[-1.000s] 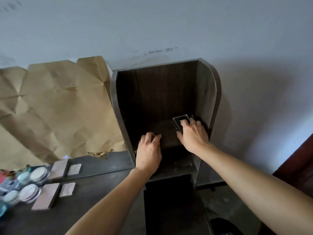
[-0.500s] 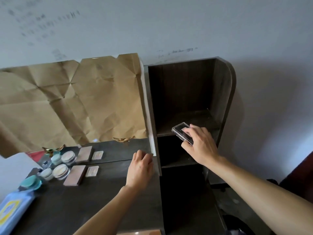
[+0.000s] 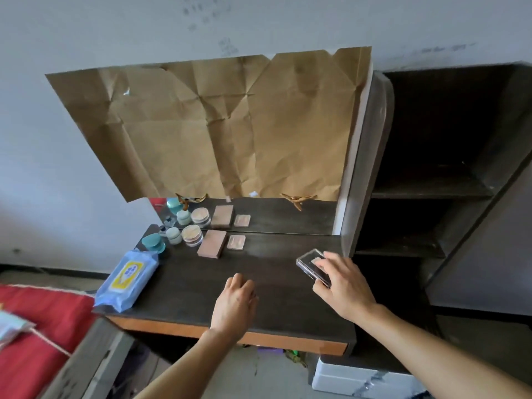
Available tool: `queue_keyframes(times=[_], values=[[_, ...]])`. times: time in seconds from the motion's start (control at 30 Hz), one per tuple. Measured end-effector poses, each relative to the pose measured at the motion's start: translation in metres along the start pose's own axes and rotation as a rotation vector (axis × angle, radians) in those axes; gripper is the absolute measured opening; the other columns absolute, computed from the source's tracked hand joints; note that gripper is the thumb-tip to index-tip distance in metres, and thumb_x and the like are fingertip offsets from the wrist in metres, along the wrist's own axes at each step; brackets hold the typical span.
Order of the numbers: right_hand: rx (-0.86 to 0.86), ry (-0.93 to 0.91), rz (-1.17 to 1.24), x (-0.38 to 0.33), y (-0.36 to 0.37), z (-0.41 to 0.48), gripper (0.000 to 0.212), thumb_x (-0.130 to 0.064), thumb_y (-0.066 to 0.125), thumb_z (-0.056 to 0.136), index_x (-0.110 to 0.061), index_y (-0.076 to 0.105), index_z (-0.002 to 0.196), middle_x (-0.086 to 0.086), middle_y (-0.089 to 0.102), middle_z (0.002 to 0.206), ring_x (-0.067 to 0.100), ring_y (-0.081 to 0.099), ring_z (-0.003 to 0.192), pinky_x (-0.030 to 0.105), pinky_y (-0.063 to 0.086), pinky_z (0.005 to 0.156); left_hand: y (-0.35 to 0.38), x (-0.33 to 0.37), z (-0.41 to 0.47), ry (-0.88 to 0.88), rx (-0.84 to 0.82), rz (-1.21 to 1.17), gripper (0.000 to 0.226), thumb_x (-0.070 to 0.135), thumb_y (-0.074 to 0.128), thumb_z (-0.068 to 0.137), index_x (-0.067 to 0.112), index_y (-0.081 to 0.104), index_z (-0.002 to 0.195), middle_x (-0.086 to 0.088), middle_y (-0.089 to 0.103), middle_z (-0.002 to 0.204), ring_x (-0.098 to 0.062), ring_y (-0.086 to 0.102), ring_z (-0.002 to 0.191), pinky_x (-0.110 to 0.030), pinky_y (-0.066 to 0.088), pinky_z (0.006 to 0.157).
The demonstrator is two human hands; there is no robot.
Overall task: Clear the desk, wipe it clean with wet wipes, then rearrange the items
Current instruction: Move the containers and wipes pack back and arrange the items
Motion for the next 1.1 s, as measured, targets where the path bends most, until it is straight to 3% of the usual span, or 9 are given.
queue_keyframes(times=[0.2, 0.3, 0.5, 0.63, 0.87, 1.1], values=[[-0.102, -0.017, -0.03, -0.015, 0.05, 0.036, 0.034, -0.034, 0.059, 0.069, -0.021, 0.063, 0.101, 0.004, 0.06, 0.117, 0.031, 0.06, 0.085, 0.039, 0.05, 0.073, 0.008, -0.045, 0.0, -0.103, -0.042, -0.005, 0.017, 0.017, 0.073, 0.072, 0.015, 0.056, 0.074, -0.002, 0.051, 0.081, -0.024, 0.054, 0.074, -0.032, 0.046, 0.053], [-0.147, -0.012, -0.017, -0.015, 0.082, 0.067, 0.034, -0.029, 0.068, 0.069, -0.022, 0.064, 0.102, 0.005, 0.059, 0.12, 0.032, 0.06, 0.087, 0.038, 0.05, 0.075, 0.017, -0.069, 0.014, -0.154, -0.065, 0.004, 0.013, 0.018, 0.069, 0.076, 0.016, 0.056, 0.077, -0.002, 0.051, 0.085, -0.023, 0.053, 0.078, -0.033, 0.047, 0.058], [-0.259, 0.003, 0.008, -0.008, 0.142, 0.136, 0.032, -0.028, 0.065, 0.073, -0.02, 0.064, 0.103, 0.006, 0.056, 0.125, 0.033, 0.058, 0.094, 0.04, 0.047, 0.081, 0.034, -0.112, 0.058, -0.192, -0.171, 0.014, 0.009, 0.021, 0.061, 0.083, 0.016, 0.053, 0.083, -0.001, 0.051, 0.093, -0.023, 0.05, 0.087, -0.035, 0.045, 0.07], [-0.331, -0.03, -0.019, -0.006, 0.171, 0.174, 0.032, -0.026, 0.065, 0.073, -0.017, 0.063, 0.104, 0.007, 0.055, 0.125, 0.033, 0.056, 0.092, 0.038, 0.044, 0.08, 0.045, -0.135, 0.083, -0.242, -0.2, -0.001, 0.003, 0.017, 0.056, 0.084, 0.015, 0.054, 0.083, -0.001, 0.051, 0.093, -0.023, 0.049, 0.087, -0.037, 0.047, 0.068], [-0.433, -0.057, -0.048, -0.013, 0.207, 0.217, 0.035, -0.027, 0.061, 0.078, -0.019, 0.057, 0.112, 0.005, 0.045, 0.135, 0.03, 0.048, 0.11, 0.037, 0.04, 0.091, 0.065, -0.168, 0.111, -0.257, -0.309, -0.003, 0.006, 0.019, 0.053, 0.088, 0.016, 0.056, 0.093, 0.0, 0.05, 0.099, -0.021, 0.049, 0.091, -0.035, 0.049, 0.072], [-0.609, -0.054, -0.122, -0.004, 0.237, 0.253, 0.051, -0.02, 0.057, 0.079, -0.023, 0.048, 0.129, 0.007, 0.03, 0.15, 0.026, 0.03, 0.133, 0.035, 0.028, 0.106, 0.093, -0.2, 0.156, -0.115, -0.422, -0.034, 0.013, 0.014, 0.051, 0.09, 0.012, 0.056, 0.102, -0.006, 0.05, 0.108, -0.025, 0.049, 0.1, -0.038, 0.05, 0.075]])
Point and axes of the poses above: each hand's wrist, its own z-axis towards the middle knuckle, its own y-axis out of the palm, x = y × z, the point moved 1 cm from there along z, towards the middle knuckle
